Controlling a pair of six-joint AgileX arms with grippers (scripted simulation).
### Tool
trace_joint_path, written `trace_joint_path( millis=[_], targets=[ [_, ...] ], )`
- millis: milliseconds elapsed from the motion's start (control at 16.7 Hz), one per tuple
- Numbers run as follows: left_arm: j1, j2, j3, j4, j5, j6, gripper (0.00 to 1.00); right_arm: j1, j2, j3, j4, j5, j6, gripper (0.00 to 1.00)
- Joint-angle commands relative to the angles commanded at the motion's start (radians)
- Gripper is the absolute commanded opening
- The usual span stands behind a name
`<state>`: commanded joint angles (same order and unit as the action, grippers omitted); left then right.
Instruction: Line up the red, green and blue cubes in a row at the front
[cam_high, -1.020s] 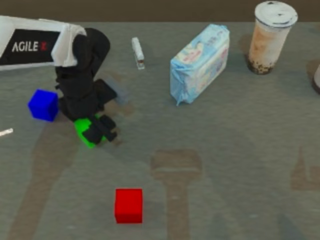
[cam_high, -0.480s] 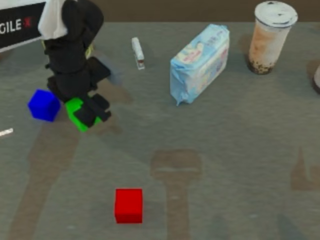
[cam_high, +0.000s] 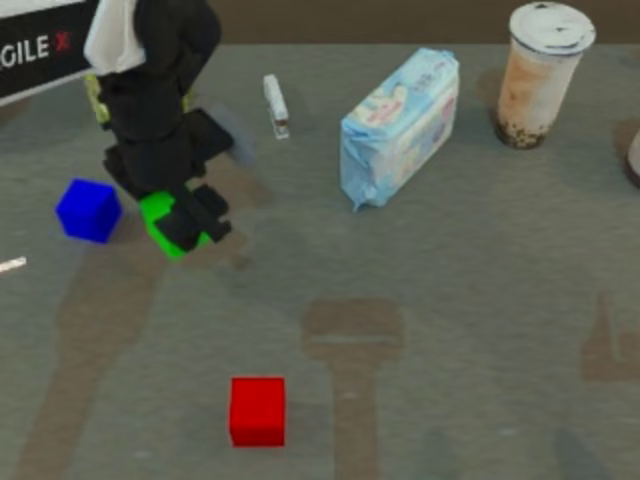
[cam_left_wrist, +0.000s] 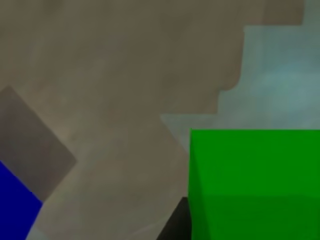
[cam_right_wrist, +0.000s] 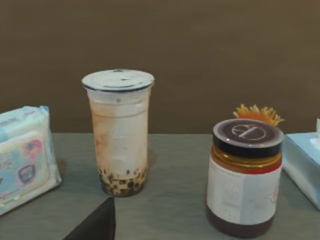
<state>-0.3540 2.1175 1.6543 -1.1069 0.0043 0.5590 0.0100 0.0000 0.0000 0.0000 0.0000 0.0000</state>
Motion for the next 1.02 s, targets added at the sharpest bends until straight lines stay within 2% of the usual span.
trace_joint_path(
  millis=[180, 540, 660, 780, 1020],
  targets=[
    [-0.118, -0.032, -0.032, -0.001, 0.000, 0.022, 0.00, 0.000, 0.000, 0.000, 0.000, 0.000, 0.000, 1.00],
    [-0.437, -0.123, -0.125, -0.002, 0.000, 0.078, 0.00, 0.000, 0.000, 0.000, 0.000, 0.000, 0.000, 1.00],
    [-0.518, -0.150, -0.149, 0.000, -0.001, 0.093, 0.00, 0.000, 0.000, 0.000, 0.000, 0.000, 0.000, 1.00],
    [-0.557, -0.165, -0.163, 0.001, -0.002, 0.101, 0.00, 0.000, 0.000, 0.000, 0.000, 0.000, 0.000, 1.00],
    [-0.557, -0.163, -0.161, 0.002, -0.002, 0.102, 0.00, 0.000, 0.000, 0.000, 0.000, 0.000, 0.000, 1.00]
  ],
)
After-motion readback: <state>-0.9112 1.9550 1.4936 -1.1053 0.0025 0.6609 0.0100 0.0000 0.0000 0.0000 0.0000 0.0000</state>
